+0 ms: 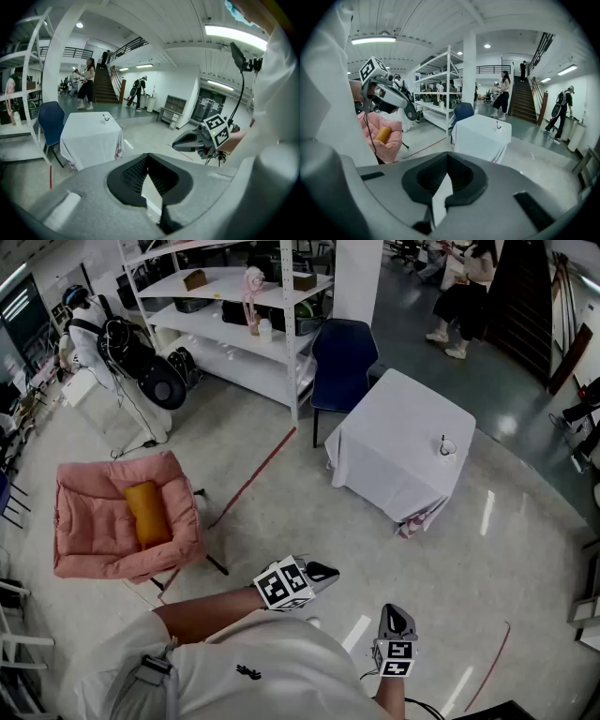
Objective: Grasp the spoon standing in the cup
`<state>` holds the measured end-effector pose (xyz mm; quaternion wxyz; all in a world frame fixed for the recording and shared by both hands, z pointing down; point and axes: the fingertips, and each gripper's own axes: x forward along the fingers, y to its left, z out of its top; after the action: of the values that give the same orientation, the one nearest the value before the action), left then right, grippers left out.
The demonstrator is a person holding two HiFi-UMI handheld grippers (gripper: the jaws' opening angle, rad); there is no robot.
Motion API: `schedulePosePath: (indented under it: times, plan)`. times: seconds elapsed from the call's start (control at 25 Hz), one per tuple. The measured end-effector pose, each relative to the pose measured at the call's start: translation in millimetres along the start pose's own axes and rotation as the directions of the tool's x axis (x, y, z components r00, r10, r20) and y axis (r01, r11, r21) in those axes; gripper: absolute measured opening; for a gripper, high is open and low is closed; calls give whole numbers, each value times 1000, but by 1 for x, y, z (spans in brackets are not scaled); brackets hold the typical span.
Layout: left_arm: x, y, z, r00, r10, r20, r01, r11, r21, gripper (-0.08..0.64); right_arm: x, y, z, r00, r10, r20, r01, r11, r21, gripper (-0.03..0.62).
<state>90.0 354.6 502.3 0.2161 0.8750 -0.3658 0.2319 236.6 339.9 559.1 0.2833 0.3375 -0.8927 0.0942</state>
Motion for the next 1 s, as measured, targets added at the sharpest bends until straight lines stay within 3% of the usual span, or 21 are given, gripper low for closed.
schedulePosePath:
  times: [0.16, 0.24, 0.4, 0.64, 0.8, 1.0]
  plan:
    - [0, 16, 10, 998, 4, 64, 0, 998, -64, 12, 28, 0, 9, 999, 33, -3, -33, 998, -61, 6]
    - [-2, 26, -2, 998, 3, 60, 4, 994, -113, 12, 41, 5, 16, 999, 50, -7, -50, 996, -76, 6]
    - [-1, 73, -19, 1000, 11, 29, -7, 992, -127, 12, 77, 1, 28, 999, 42, -18, -43, 996, -78, 6]
    - [5, 169, 31, 996, -35, 82, 42, 996, -83, 12, 141, -21, 71, 994, -21, -104, 17, 999, -33, 8]
    - [1, 243, 68, 990, -90, 108, 94, 995, -35, 12, 194, -41, 131, 992, -97, -85, 93, 995, -45, 8]
    - [5, 335, 82, 992, -105, 67, 106, 994, -5, 12, 266, -72, 186, 984, -171, -59, 171, 985, -7, 47]
